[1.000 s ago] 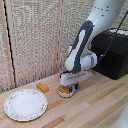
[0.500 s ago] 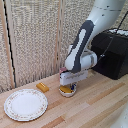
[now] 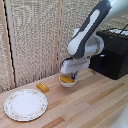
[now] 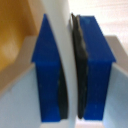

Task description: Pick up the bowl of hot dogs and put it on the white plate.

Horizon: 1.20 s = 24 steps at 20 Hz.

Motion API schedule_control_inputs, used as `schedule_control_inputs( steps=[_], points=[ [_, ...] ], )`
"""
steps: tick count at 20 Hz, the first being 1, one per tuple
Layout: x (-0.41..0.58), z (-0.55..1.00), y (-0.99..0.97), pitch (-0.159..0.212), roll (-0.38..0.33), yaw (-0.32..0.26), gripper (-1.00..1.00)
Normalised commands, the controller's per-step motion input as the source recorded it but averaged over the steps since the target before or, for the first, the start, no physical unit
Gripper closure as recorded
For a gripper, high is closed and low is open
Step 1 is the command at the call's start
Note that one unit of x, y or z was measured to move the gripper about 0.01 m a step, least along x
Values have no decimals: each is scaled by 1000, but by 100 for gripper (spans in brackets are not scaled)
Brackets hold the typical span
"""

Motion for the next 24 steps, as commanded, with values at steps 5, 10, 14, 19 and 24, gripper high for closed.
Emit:
schedule_control_inputs(
  steps=[5,10,14,19,24],
  points=[
    [369,664,295,26,145,3,100],
    [580,446,695,90,84,6,100],
    [529,251,830,84,33,9,100],
    [526,22,878,86,1,2,100],
    [567,-51,849,97,0,0,100]
  ],
)
